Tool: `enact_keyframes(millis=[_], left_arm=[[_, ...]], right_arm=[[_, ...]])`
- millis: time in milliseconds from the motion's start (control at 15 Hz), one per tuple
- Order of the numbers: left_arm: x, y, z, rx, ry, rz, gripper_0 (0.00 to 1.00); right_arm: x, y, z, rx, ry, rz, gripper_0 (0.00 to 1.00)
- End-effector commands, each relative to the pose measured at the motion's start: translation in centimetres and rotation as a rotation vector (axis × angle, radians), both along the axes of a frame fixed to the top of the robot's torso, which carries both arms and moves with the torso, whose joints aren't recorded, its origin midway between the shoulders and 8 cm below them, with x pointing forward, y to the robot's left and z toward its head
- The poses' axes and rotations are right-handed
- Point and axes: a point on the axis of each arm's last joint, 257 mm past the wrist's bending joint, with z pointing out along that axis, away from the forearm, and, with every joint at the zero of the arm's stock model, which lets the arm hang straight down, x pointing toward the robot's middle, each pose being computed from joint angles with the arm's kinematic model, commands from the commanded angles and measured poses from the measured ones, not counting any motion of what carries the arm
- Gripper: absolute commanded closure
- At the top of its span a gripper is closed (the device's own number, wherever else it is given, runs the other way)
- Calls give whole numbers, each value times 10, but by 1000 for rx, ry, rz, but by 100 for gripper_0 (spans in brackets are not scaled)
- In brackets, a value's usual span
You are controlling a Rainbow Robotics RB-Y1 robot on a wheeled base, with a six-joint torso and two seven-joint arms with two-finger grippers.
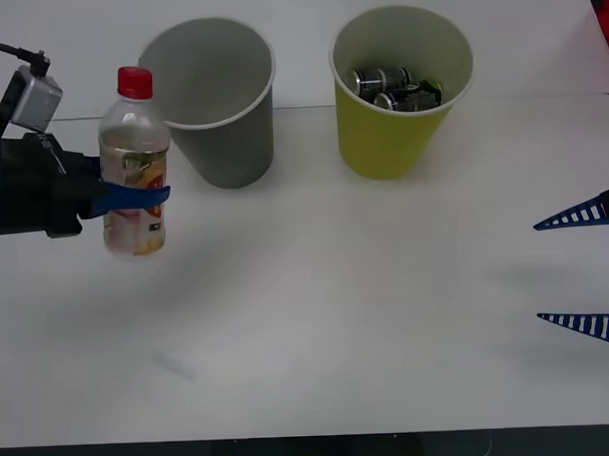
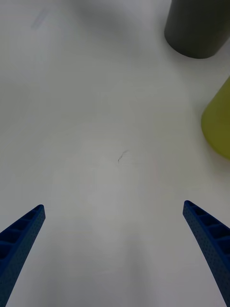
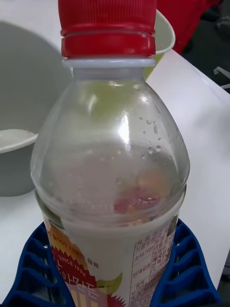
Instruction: Put the can into the green bin and the plastic bottle into the gray bin
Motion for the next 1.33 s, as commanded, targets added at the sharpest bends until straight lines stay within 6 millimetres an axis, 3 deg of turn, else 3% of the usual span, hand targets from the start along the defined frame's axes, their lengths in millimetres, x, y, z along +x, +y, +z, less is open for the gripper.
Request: enact_keyframes(millis=[67,600,867,1333], left_arm=[[9,-1,27,9,-5,68,100],[57,16,90,110,-72,108,100],[93,-4,105,136,-69,97,100],[159,-51,109,171,-55,103,100]], right_arm=[[0,0,0,0,0,0,0],[0,0,0,0,0,0,0],[0,0,0,0,0,0,0],[0,0,0,0,0,0,0]])
